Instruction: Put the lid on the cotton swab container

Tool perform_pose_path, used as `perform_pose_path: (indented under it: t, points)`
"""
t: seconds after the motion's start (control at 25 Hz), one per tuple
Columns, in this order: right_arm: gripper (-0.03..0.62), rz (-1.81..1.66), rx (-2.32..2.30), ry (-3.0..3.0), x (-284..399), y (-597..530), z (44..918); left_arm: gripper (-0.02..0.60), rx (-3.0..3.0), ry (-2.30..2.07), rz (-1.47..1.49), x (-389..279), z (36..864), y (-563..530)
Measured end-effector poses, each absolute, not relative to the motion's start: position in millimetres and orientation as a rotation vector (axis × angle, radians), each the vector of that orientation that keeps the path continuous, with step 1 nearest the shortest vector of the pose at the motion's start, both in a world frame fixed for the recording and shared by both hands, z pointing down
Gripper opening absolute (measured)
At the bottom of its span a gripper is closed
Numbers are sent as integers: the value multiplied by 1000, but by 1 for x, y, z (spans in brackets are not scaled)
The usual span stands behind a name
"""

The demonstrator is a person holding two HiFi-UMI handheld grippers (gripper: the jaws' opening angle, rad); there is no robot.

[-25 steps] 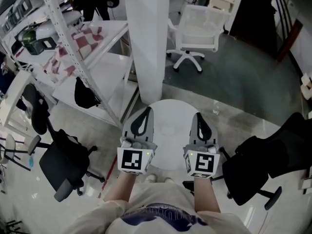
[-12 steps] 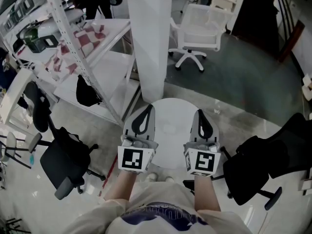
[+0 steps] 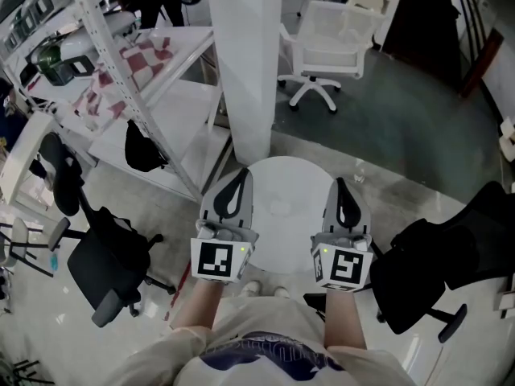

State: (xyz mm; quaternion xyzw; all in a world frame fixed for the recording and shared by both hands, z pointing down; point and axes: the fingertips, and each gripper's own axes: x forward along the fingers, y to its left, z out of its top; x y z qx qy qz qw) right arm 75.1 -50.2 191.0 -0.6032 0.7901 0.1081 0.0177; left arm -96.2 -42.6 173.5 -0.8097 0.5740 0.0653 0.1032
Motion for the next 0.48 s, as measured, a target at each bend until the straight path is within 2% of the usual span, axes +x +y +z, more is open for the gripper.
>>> perform_pose_path:
  t: [0.48]
  points:
    - [8,364,-1931,2387,110,-41,181,-2,-2352,1716,206,-101,165,-37]
